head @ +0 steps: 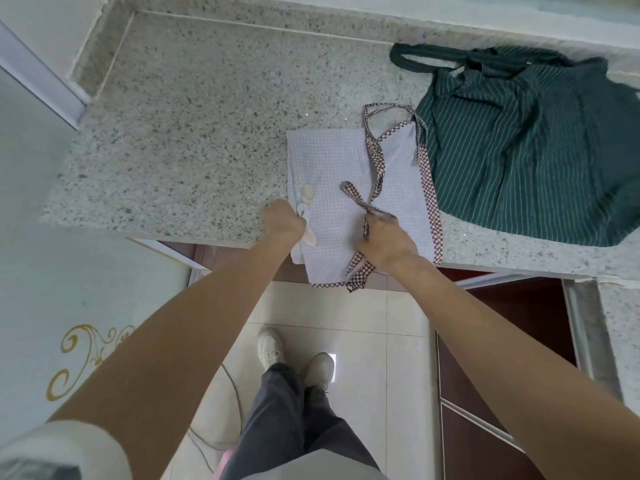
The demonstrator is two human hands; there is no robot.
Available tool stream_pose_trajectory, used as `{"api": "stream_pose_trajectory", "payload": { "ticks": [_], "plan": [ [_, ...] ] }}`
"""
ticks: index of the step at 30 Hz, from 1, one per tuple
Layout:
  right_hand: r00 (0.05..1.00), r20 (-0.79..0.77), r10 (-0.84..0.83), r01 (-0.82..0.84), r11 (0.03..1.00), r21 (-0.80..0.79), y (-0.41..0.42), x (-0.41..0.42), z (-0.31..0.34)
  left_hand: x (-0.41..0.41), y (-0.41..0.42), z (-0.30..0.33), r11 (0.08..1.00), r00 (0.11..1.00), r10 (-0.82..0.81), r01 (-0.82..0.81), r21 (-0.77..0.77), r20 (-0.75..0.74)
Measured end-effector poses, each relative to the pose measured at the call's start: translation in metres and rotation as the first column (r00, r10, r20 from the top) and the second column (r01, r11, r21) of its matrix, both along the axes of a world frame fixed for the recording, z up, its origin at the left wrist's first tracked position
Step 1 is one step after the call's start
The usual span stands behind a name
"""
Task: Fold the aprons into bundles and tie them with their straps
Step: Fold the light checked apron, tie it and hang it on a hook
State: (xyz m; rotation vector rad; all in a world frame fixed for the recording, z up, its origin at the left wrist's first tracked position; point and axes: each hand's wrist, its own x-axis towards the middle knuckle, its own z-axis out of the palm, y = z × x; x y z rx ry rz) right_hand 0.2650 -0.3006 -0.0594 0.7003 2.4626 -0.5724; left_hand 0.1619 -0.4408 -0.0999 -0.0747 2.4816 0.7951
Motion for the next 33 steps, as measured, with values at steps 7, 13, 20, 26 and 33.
{"api": "stream_pose_trajectory", "payload": {
  "ticks": [7,13,20,26,33],
  "plan": [
    [0.997,0.042,-0.058,0.047,0.971,0.233,0.016,0.011,0.008,0.006,0.003,0.007,0.989,0.983,0.029,-0.002,0.145,-0.182],
    [0.981,-0.153,-0.121,0.152,0.966,0.207,0.008,0.012,-0.003,0.012,-0.006,-0.002,0.937,0.994,0.056,-0.083,0.339,0.088],
    [0.931,-0.014,-0.364,0.34,0.883,-0.325,0.003,0.026,-0.002,0.013,-0.016,-0.003,0.952,0.991,-0.016,-0.026,0.305,0.135],
    [0.978,-0.02,-0.21,0.205,0.968,-0.143,0.007,0.046,0.018,0.014,-0.02,-0.003,0.961,0.996,-0.044,0.022,0.275,0.073],
    [0.923,-0.192,-0.335,0.258,0.904,-0.34,0.011,0.021,-0.009,0.009,-0.025,-0.005,0.932,0.975,0.059,-0.131,0.339,0.213]
  ]
}}
